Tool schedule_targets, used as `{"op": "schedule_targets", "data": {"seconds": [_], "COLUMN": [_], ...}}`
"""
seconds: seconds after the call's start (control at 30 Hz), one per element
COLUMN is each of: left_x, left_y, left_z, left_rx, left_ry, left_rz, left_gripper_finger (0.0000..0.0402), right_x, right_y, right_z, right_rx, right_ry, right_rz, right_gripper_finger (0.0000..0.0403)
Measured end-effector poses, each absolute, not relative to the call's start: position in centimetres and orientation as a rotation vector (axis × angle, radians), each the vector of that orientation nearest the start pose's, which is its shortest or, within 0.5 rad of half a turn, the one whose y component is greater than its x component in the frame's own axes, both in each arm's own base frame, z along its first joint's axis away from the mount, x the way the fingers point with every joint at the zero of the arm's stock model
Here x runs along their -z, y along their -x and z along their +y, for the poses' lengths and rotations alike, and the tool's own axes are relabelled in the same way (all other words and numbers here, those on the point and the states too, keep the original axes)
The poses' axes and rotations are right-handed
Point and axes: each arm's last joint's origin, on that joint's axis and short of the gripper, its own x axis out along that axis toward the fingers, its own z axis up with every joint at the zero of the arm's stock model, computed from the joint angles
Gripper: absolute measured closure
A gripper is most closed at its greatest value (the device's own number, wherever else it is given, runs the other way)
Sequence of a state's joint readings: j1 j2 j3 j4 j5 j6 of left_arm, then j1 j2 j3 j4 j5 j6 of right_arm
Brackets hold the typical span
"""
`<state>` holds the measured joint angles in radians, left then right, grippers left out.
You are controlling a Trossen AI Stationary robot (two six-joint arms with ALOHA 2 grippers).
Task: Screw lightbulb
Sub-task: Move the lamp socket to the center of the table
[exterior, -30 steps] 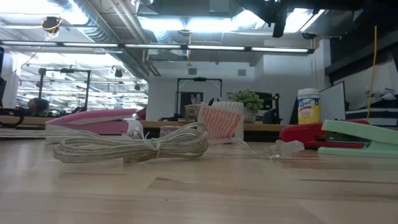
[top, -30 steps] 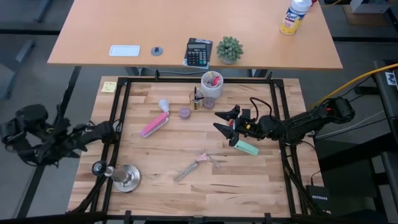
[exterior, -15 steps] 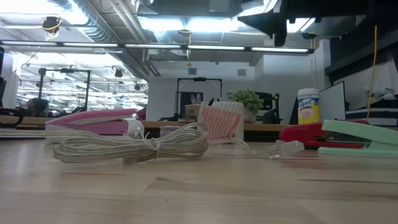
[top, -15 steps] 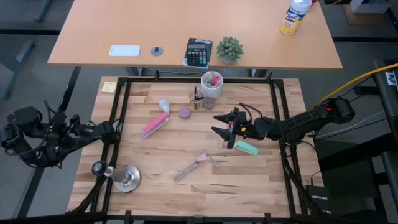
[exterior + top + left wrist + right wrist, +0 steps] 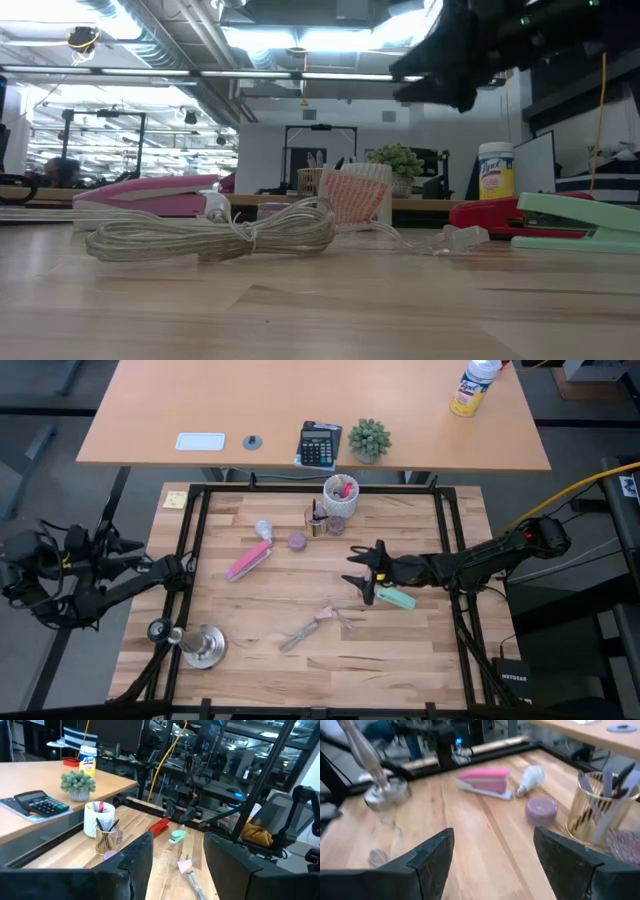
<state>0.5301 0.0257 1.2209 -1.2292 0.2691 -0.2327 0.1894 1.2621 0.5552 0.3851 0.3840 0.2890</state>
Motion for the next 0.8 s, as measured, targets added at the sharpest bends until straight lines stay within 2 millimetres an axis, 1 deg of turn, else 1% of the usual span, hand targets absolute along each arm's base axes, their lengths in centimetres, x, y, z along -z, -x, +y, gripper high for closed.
{"op": "schedule_targets", "data": {"seconds": [0.13, 0.2, 0.27, 0.37, 0.47, 0.57, 0.67, 0.8], "left_x": [-35.6, -36.0, -36.7, -37.5, -36.9, -36.3, -36.2, -36.5], "left_y": [9.4, 9.0, 8.6, 8.1, 7.1, 5.8, 5.1, 4.9], "left_z": [-6.4, -6.0, -5.1, -3.3, -1.7, -0.5, 0.3, 1.2], "left_rx": [-0.271, -0.31, -0.345, -0.278, -0.14, -0.027, 0.001, 0.036], "left_ry": [0.301, 0.324, 0.342, 0.332, 0.304, 0.314, 0.29, 0.279], "left_rz": [0.005, -0.06, -0.162, -0.262, -0.219, -0.189, -0.202, -0.243], "left_gripper_finger": [0.0234, 0.0234, 0.0234, 0.0234, 0.0234, 0.0234, 0.0234, 0.0234], "right_x": [-20.6, -20.5, -20.4, -20.3, -20.3, -20.3, -20.3, -20.3], "right_y": [-25.0, -25.0, -24.9, -24.9, -24.9, -24.9, -24.9, -24.9], "right_z": [3.7, 3.7, 3.7, 3.7, 3.7, 3.7, 3.7, 3.7], "right_rx": [0.243, 0.245, 0.246, 0.247, 0.247, 0.247, 0.247, 0.247], "right_ry": [-0.177, -0.173, -0.169, -0.166, -0.165, -0.165, -0.165, -0.165], "right_rz": [0.334, 0.348, 0.361, 0.369, 0.373, 0.373, 0.373, 0.373], "right_gripper_finger": [0.0123, 0.0123, 0.0123, 0.0123, 0.0123, 0.0123, 0.0123, 0.0123]}}
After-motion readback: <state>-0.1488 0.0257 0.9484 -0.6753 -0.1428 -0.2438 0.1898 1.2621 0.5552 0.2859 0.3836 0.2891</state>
